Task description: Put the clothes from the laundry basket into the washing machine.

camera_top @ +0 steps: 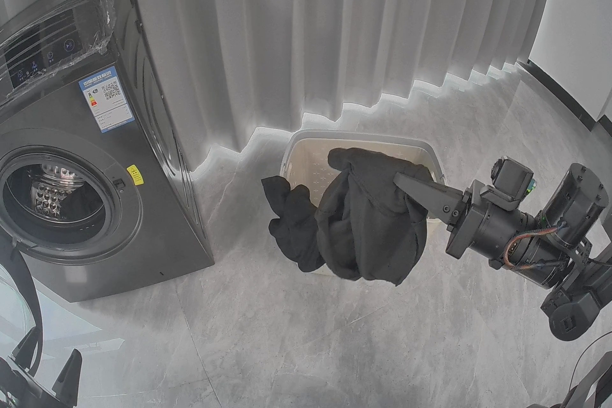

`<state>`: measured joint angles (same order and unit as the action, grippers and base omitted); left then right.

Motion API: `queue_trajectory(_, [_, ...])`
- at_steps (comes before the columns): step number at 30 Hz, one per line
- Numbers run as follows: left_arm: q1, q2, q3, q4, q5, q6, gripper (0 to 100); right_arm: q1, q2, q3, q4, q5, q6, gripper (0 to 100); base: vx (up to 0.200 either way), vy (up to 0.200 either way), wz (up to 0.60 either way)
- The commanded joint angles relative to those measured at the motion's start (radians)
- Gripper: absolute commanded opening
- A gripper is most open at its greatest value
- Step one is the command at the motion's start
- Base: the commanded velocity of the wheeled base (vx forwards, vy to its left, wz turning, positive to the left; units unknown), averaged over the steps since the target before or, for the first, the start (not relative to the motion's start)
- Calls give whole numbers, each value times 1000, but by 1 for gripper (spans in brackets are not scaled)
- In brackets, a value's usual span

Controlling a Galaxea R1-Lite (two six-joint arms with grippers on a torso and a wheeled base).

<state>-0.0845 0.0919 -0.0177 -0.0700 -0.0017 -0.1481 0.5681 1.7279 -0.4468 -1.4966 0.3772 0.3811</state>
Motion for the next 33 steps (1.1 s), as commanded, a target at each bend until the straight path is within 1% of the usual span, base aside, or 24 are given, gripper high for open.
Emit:
queue_trajectory(1, [0,2,18,-1,0,-1,100,22,1,14,-1,-3,1,0,0,0,0])
queue_trajectory(3, [0,2,18,-1,0,1,100,27,1,14,-1,-3,1,0,0,0,0])
queue_trajectory(4, [0,2,18,-1,-1,-1,100,39,1,16,-7,0,-8,0,0,0,600])
queue_trajectory(6, [0,2,18,-1,-1,-1,100,52,1,14,-14,0,-11,0,0,0,600])
queue_trajectory(8, [0,2,18,-1,-1,-1,100,98,-8,16,-16,0,-11,0,0,0,600])
queue_trajectory(11, [0,2,18,-1,-1,-1,100,133,-28,23,-16,0,-11,0,0,0,600])
queue_trajectory(12, [0,2,18,-1,-1,-1,100,139,-30,30,-16,0,-11,0,0,0,0])
queue_trajectory(24, [0,2,18,-1,0,1,100,134,4,26,-19,3,-10,0,0,0,0])
queue_trajectory(33, [0,2,18,-1,0,-1,100,141,16,22,-51,5,-10,0,0,0,600])
